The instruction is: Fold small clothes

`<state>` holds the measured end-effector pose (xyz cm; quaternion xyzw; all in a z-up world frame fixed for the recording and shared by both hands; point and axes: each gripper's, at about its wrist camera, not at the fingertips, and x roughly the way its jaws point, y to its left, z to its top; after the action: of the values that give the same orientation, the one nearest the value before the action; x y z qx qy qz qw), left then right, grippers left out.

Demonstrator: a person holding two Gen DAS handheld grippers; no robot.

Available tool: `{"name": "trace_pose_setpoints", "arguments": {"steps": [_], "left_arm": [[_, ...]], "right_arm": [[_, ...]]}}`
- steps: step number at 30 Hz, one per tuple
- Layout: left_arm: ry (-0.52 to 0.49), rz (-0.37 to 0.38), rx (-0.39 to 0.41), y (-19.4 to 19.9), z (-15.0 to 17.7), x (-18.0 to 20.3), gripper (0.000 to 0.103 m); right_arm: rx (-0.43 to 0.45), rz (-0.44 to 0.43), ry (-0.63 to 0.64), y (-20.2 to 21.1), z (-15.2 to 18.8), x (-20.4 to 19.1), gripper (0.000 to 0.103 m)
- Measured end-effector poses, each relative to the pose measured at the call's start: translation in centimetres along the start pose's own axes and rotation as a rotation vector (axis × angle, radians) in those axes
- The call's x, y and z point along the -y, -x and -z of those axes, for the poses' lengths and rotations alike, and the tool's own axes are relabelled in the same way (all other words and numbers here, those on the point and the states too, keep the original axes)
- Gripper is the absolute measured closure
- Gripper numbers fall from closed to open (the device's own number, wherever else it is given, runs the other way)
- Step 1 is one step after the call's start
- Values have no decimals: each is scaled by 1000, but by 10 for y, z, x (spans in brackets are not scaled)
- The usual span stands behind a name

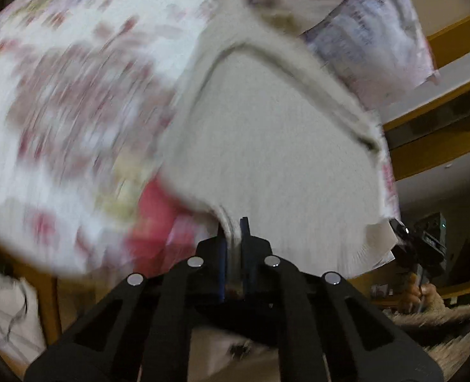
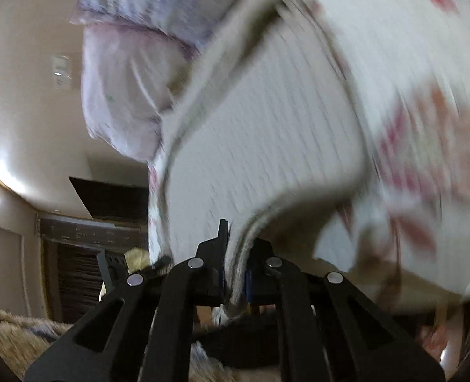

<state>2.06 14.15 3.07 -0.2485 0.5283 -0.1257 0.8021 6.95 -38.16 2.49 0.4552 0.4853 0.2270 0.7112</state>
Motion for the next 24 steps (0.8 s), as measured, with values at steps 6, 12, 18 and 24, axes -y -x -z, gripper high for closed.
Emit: {"name": "trace_pose_setpoints", "arguments": {"steps": [6,12,18,24], "left_arm": [[-97,53,242,2,-142,32,96],[-14,-49,314,-50,-255,34,49],[53,-34,207,-61,-246,-10,25],[53,-33,69,-102,-231,-25,31]], "right_arm": [[216,-12,59,-19,-115,-32,95],[292,179,-9,-84,-216,-27,80],[330,270,66,-80,-205,-33,18],[277,252,45,-71,-199,-13,18]]}}
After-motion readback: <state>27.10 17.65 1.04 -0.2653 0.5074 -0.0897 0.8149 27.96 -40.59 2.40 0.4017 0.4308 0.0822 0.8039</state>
